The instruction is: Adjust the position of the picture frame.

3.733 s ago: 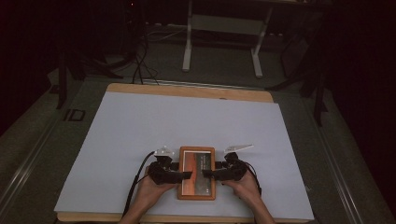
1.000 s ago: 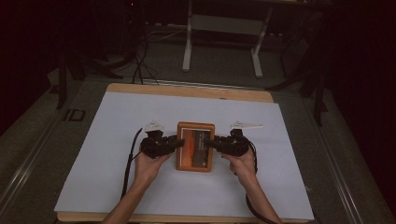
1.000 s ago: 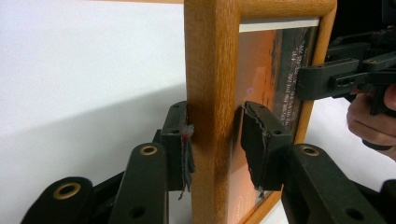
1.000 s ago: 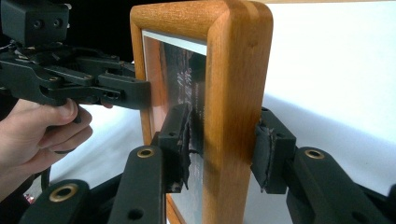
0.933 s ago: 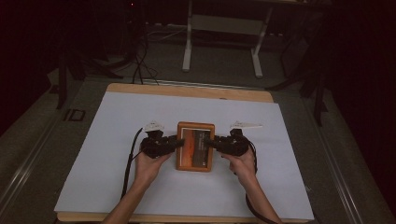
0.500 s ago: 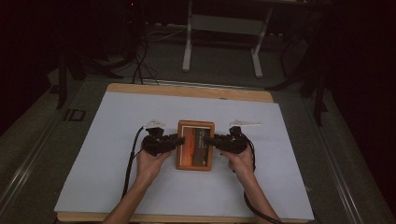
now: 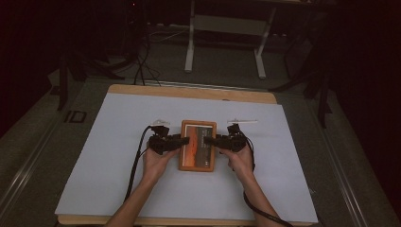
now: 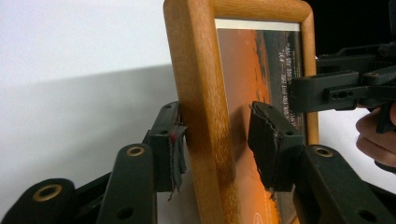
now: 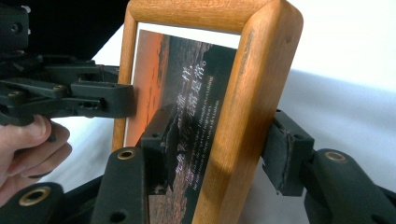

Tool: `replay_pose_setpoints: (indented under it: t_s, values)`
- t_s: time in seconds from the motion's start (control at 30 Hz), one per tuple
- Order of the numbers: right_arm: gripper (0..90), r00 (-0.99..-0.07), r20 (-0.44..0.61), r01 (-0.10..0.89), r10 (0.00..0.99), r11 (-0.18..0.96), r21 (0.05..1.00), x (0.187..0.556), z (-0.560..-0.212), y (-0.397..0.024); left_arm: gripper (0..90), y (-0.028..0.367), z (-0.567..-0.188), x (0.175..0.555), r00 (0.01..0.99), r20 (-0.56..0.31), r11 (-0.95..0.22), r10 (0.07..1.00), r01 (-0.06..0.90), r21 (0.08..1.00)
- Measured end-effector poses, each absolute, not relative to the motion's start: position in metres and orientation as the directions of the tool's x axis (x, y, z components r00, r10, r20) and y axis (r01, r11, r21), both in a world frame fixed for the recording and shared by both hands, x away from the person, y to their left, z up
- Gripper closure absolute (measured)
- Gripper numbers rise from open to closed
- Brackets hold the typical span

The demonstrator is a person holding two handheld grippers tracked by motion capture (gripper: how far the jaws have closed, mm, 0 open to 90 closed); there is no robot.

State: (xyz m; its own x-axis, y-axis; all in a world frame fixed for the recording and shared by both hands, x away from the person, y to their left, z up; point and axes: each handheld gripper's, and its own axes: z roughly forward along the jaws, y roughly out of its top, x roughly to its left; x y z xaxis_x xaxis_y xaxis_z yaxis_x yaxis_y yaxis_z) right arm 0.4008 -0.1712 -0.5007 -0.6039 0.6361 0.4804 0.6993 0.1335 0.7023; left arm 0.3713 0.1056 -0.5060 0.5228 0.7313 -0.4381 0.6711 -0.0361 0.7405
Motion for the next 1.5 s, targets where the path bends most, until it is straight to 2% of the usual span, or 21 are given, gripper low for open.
replay_pose_setpoints:
  t_s: [0.17, 0.3, 0.77, 0.83, 0.97, 1.1, 1.17, 1.27, 1.5]
  values:
    - [48.3, -0.560, 0.500, 0.739, 0.661, 0.125, 0.662, 0.411, -0.509, -0.170, 53.7, 0.106, -0.515, 0.382, 0.483, -0.465, -0.033, 0.742, 0.719, 0.694]
    - [51.0, -0.540, 0.465, 0.746, 0.701, 0.143, 0.651, 0.413, -0.512, -0.168, 51.5, 0.109, -0.523, 0.388, 0.455, -0.496, -0.023, 0.739, 0.753, 0.657]
    - [50.6, -0.494, 0.503, 0.781, 0.709, 0.108, 0.615, 0.414, -0.521, -0.174, 51.4, 0.110, -0.531, 0.399, 0.474, -0.541, -0.031, 0.695, 0.771, 0.636]
    - [50.5, -0.500, 0.501, 0.778, 0.706, 0.113, 0.618, 0.415, -0.521, -0.174, 50.8, 0.109, -0.531, 0.398, 0.473, -0.529, -0.036, 0.704, 0.768, 0.639]
    - [50.3, -0.506, 0.501, 0.776, 0.702, 0.116, 0.620, 0.416, -0.521, -0.174, 44.9, 0.104, -0.526, 0.393, 0.488, -0.436, -0.077, 0.756, 0.728, 0.681]
    - [49.4, -0.513, 0.491, 0.769, 0.705, 0.124, 0.627, 0.416, -0.521, -0.174, 43.9, 0.106, -0.524, 0.391, 0.486, -0.419, -0.082, 0.767, 0.721, 0.688]
    - [50.2, -0.522, 0.434, 0.741, 0.735, 0.139, 0.657, 0.414, -0.515, -0.175, 43.1, 0.108, -0.523, 0.387, 0.477, -0.415, -0.073, 0.775, 0.719, 0.691]
    - [50.2, -0.524, 0.422, 0.735, 0.740, 0.143, 0.662, 0.413, -0.514, -0.176, 43.1, 0.110, -0.522, 0.383, 0.482, -0.406, -0.073, 0.777, 0.709, 0.702]
    - [50.0, -0.558, 0.313, 0.668, 0.768, 0.191, 0.720, 0.407, -0.498, -0.180, 43.1, 0.116, -0.509, 0.365, 0.505, -0.319, -0.095, 0.802, 0.635, 0.767]
